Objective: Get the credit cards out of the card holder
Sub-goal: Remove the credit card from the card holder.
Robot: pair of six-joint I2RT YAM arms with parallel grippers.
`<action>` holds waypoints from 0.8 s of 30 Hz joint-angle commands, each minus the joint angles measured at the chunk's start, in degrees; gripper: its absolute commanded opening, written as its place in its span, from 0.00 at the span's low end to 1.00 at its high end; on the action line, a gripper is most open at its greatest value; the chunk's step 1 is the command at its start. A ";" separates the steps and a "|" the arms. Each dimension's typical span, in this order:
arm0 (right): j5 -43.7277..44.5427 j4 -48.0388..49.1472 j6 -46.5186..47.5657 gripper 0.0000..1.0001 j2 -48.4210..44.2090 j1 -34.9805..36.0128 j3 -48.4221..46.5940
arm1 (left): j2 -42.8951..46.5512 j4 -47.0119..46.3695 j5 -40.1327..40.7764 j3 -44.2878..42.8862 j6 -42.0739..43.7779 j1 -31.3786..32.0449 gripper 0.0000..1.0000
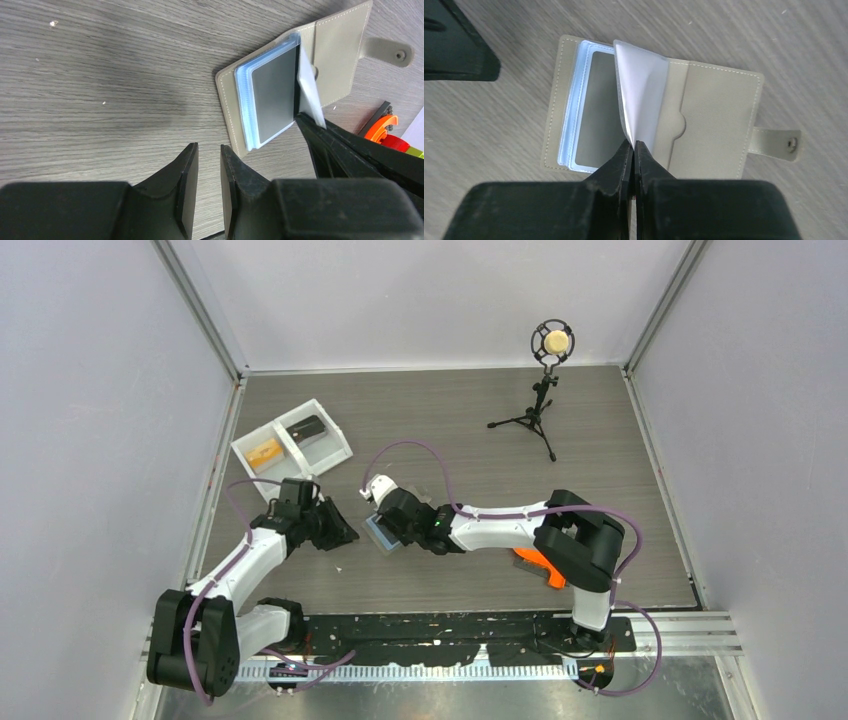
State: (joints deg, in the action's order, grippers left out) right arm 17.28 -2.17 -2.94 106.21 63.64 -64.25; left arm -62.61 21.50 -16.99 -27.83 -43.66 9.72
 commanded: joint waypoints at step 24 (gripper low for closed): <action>-4.74 -2.11 -24.16 0.34 -8.57 -0.44 2.99 | -10.37 -15.85 -13.36 -3.59 -1.12 3.99 0.24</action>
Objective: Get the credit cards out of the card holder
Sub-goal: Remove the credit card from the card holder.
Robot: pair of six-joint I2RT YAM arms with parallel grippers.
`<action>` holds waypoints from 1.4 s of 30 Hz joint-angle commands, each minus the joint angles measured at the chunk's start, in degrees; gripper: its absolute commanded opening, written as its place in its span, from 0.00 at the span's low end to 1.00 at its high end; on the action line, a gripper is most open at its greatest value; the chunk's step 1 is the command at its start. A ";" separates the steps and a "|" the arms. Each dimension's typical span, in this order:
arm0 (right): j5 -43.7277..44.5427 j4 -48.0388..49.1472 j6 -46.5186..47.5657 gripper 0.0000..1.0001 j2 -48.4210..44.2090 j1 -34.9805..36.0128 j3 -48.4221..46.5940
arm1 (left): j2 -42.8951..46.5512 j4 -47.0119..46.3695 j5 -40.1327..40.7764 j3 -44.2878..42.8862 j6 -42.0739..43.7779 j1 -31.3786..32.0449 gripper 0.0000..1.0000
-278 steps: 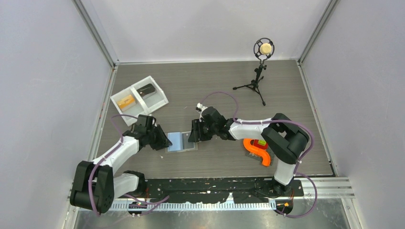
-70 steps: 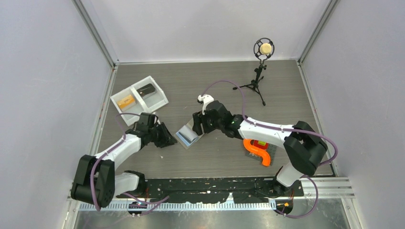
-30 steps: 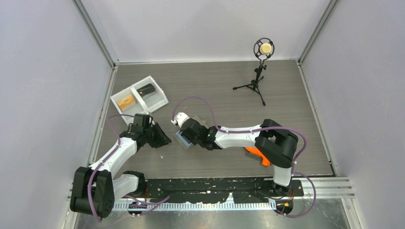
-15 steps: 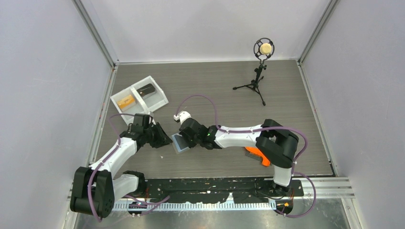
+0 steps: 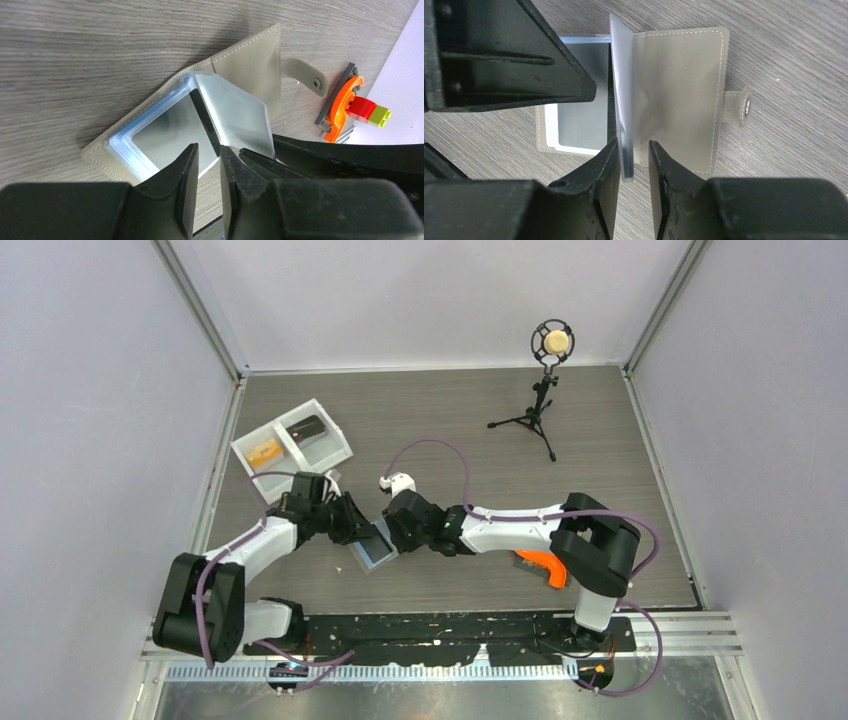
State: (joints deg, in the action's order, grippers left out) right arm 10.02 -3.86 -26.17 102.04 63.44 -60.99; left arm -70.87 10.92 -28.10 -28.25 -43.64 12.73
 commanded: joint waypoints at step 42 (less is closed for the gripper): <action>-27.87 22.87 -2.10 0.31 5.24 -10.69 7.33 | 4.56 10.35 9.05 -4.87 -0.71 0.72 0.24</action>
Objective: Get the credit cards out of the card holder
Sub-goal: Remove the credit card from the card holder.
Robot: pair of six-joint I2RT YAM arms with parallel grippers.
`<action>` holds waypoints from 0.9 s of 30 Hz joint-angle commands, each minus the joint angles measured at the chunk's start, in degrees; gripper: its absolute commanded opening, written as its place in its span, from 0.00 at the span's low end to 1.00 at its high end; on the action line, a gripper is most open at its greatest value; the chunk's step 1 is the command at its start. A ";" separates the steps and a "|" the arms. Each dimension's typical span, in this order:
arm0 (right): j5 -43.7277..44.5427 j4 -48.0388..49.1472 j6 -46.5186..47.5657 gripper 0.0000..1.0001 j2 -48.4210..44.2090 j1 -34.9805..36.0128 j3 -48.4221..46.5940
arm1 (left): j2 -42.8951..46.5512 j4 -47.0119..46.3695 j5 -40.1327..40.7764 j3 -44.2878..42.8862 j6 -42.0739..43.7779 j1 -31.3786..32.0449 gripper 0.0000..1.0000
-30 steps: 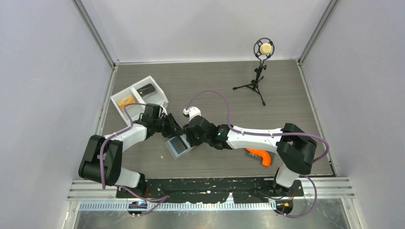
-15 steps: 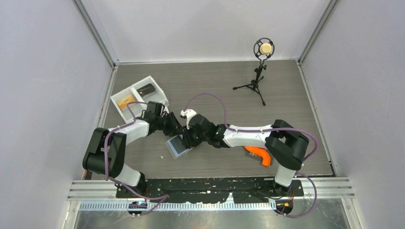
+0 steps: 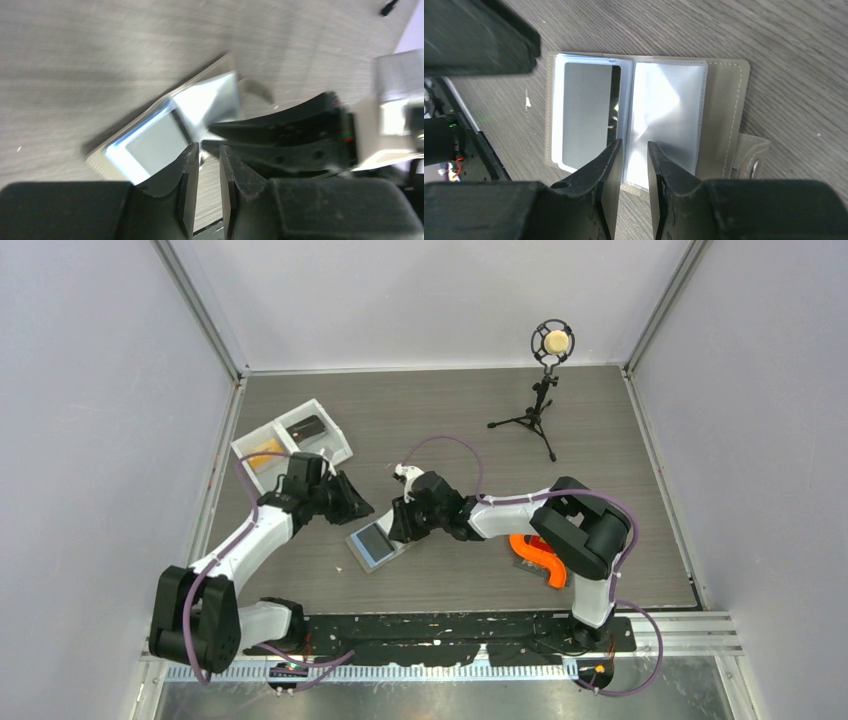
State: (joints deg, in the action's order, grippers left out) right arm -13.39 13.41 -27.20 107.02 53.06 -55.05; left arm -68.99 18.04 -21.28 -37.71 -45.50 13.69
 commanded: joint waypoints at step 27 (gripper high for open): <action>-12.99 13.53 -7.31 0.05 2.30 -2.77 4.38 | 0.21 -1.53 2.00 13.19 1.84 -0.25 0.16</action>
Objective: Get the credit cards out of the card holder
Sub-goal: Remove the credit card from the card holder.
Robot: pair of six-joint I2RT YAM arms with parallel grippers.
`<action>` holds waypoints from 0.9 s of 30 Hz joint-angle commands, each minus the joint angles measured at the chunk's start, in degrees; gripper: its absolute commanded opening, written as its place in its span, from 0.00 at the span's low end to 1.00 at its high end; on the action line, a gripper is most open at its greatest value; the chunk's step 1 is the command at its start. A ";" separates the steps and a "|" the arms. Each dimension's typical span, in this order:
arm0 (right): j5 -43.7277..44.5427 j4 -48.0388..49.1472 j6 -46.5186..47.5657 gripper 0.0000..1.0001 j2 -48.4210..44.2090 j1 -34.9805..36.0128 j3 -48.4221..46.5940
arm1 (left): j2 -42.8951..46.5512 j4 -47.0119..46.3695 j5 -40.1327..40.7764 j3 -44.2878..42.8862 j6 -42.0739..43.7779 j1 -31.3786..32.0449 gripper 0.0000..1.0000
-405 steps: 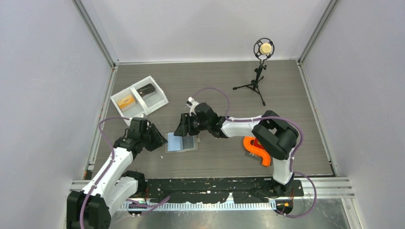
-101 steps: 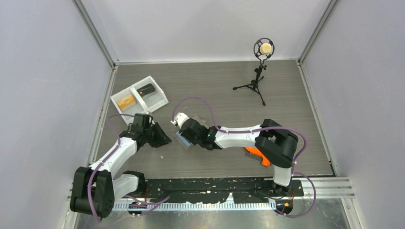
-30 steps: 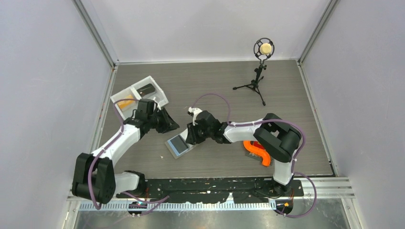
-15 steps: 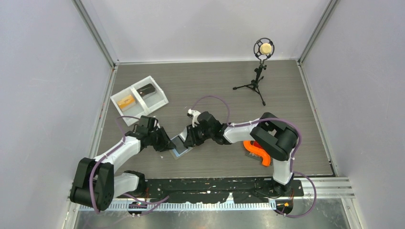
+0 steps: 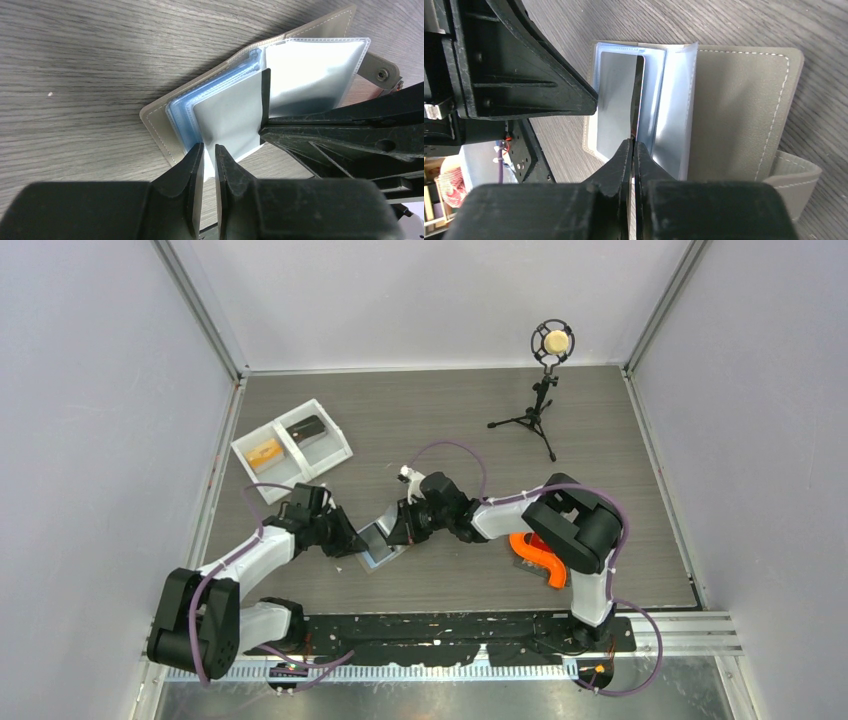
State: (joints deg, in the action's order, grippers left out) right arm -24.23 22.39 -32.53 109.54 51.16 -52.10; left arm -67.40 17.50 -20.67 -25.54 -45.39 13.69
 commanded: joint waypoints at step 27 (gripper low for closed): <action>-5.20 3.91 -5.14 0.05 -8.78 -7.03 8.00 | -0.32 1.14 -0.15 -1.74 4.08 -0.20 0.18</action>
State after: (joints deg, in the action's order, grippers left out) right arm -29.50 28.34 -39.51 105.71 45.08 -44.91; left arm -69.43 15.62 -21.89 -26.06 -44.01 13.69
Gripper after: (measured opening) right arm 0.073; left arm 0.173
